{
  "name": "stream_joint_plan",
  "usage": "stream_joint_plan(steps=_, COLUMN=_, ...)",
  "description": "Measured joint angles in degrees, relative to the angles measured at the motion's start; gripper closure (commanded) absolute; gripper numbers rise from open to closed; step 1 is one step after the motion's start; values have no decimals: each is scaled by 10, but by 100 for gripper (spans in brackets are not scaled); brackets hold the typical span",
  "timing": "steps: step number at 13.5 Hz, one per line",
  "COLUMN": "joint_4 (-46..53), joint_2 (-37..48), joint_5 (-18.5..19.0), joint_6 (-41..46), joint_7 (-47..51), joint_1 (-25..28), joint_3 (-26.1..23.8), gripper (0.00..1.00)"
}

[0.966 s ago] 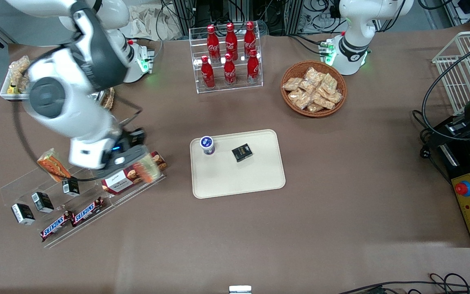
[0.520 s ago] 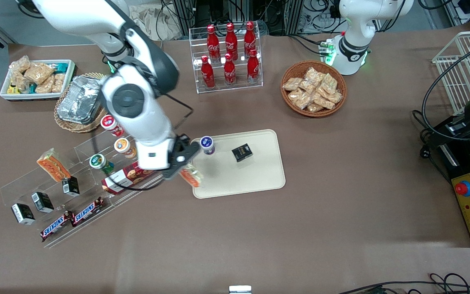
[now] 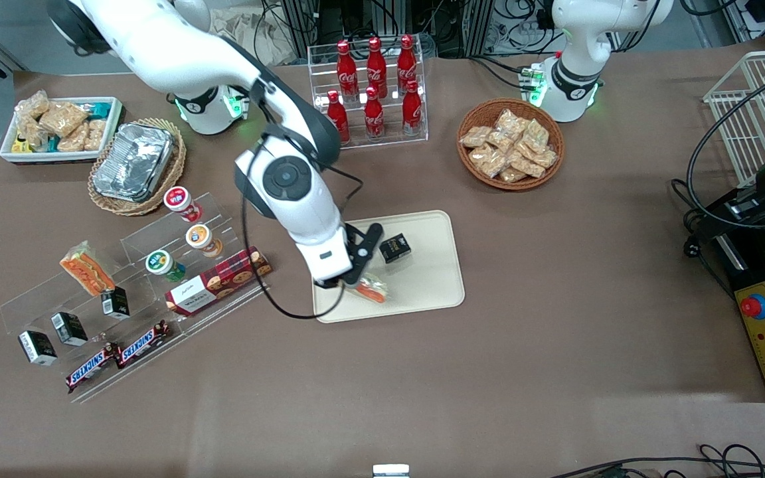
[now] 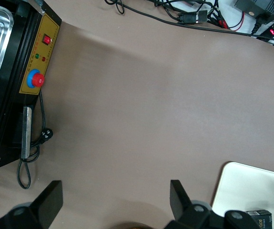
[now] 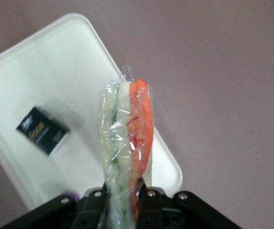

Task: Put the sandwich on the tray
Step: 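Lower the held sandwich onto the tray beside the black box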

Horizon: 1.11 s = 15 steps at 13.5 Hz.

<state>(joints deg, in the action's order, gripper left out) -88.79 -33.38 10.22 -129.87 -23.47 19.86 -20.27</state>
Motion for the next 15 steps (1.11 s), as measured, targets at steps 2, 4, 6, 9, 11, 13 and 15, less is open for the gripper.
stream_joint_plan(steps=2, joint_4=-1, joint_2=-45, joint_5=2, joint_6=-59, joint_7=-67, joint_1=6, joint_3=1, gripper=100)
stream_joint_plan(steps=4, joint_4=0, joint_2=-85, joint_5=2, joint_6=-113, joint_7=-141, joint_1=6, joint_3=4, gripper=100)
stream_joint_plan(steps=6, joint_4=1, joint_2=-101, joint_5=8, joint_6=-125, joint_7=-170, joint_1=6, joint_3=6, gripper=100)
stream_joint_plan(steps=9, joint_4=2, joint_2=-102, joint_5=36, joint_6=-125, joint_7=-175, joint_1=6, joint_3=6, gripper=100)
stream_joint_plan(steps=11, joint_4=2, joint_2=-102, joint_5=39, joint_6=-125, joint_7=-177, joint_1=6, joint_3=6, gripper=100)
stream_joint_plan(steps=13, joint_4=2, joint_2=-102, joint_5=42, joint_6=-125, joint_7=-187, joint_1=6, joint_3=6, gripper=100)
stream_joint_plan(steps=15, joint_4=2, joint_2=-103, joint_5=43, joint_6=-125, joint_7=-203, joint_1=6, joint_3=6, gripper=100)
